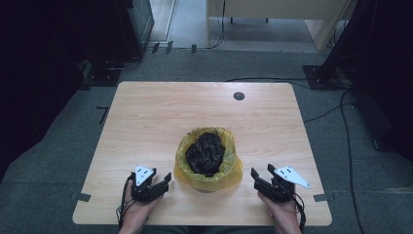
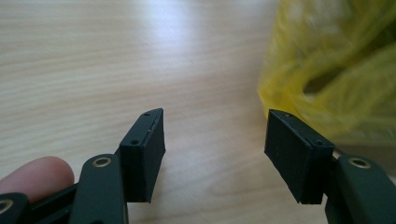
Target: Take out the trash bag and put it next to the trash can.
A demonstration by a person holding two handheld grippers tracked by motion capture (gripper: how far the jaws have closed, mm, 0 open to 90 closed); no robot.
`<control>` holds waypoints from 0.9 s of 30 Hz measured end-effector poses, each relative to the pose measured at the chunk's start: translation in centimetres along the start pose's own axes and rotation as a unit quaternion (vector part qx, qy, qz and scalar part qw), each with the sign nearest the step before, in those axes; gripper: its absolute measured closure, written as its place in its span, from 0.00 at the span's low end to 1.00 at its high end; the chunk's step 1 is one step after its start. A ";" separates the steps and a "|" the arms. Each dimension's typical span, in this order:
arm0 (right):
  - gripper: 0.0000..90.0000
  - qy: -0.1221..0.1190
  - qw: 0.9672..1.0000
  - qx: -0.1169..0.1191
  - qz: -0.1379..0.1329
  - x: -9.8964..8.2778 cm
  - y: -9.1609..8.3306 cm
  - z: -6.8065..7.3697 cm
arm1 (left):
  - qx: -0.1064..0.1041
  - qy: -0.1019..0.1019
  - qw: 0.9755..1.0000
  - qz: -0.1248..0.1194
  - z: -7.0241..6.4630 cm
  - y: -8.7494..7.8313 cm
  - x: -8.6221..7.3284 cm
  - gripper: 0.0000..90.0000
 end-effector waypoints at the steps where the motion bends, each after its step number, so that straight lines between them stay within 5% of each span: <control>1: 0.36 -0.002 1.000 0.000 0.003 -0.3 0.2 0.2 | 0.000 0.009 1.000 0.003 -0.3 0.1 -0.2 0.41; 8: 0.34 -0.024 0.999 0.007 0.040 -1.8 1.5 1.4 | 0.005 0.052 0.999 0.010 -1.7 0.9 -0.8 0.36; 13: 0.33 -0.039 0.998 0.008 0.053 -2.2 1.7 2.1 | 0.004 0.048 0.999 0.008 -2.1 1.2 -0.6 0.35; 21: 0.33 -0.030 0.997 -0.006 0.065 -2.8 1.0 1.1 | 0.003 0.057 0.998 0.004 -2.8 1.7 -0.2 0.35; 27: 0.33 -0.034 0.997 0.010 0.071 -3.6 0.1 1.2 | -0.004 0.053 0.999 -0.011 -3.3 1.9 0.4 0.42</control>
Point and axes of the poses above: each handheld gripper's, and its own axes: y roughly forward along the jaws, x roughly out of its top, z roughly to its left, the point moved 10 cm from there along y, roughly forward along the jaws, and after that the axes turned 9 degrees about -y, right-handed, at the moved point
